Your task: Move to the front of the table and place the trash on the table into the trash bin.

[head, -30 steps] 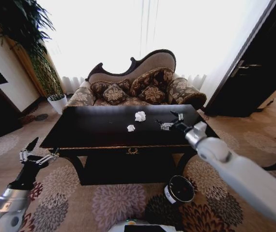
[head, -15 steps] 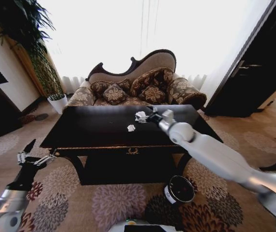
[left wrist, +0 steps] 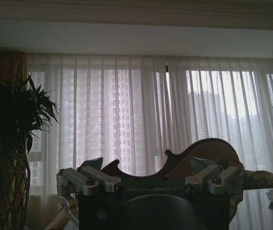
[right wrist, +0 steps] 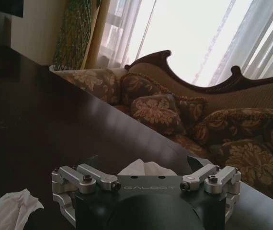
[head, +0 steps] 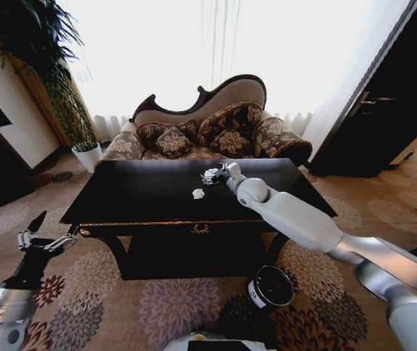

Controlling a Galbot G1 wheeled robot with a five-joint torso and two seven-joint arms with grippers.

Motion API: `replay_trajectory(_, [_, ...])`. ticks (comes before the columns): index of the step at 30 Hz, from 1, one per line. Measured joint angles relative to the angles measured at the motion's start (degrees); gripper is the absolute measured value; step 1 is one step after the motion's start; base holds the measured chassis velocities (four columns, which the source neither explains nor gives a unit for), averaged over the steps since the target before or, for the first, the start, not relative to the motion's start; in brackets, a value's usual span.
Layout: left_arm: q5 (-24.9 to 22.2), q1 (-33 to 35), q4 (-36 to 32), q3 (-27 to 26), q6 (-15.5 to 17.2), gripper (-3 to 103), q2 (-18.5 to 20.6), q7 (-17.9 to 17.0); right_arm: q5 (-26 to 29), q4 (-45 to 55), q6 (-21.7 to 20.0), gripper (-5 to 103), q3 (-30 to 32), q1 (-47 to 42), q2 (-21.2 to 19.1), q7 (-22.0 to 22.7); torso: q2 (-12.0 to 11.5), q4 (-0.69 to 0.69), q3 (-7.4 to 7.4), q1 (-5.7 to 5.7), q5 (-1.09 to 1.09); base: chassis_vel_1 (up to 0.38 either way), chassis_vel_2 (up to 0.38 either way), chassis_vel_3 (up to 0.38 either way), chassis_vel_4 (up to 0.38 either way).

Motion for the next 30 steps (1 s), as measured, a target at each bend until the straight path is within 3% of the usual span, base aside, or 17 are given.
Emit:
replay_trajectory(4, [-0.01, -0.01, 0.46, -0.02, -0.35, 100, 0.05, 0.11, 0.73, -0.78, -1.41, 100, -0.58, 0.83, -0.43, -2.61, 0.00, 0.00, 0.00, 0.00, 0.00, 0.000, 0.000, 0.000, 0.000])
replay_trajectory(12, [-0.01, -0.29, 1.00, 0.28, -0.48, 100, 0.25, 0.16, 2.56, -3.38, -0.01, 100, -1.71, 1.37, 0.59, -2.93, 0.00, 0.00, 0.00, -0.01, 0.00, 0.000, 0.000, 0.000, 0.000])
replay_trajectory(30, [-0.22, -1.51, 3.60, 0.56, -1.22, 100, 0.73, 0.35, -5.56, -12.13, 3.43, 102, -4.17, 3.54, 4.31, -5.31, 0.00, 0.00, 0.00, -0.01, 0.00, 0.000, 0.000, 0.000, 0.000])
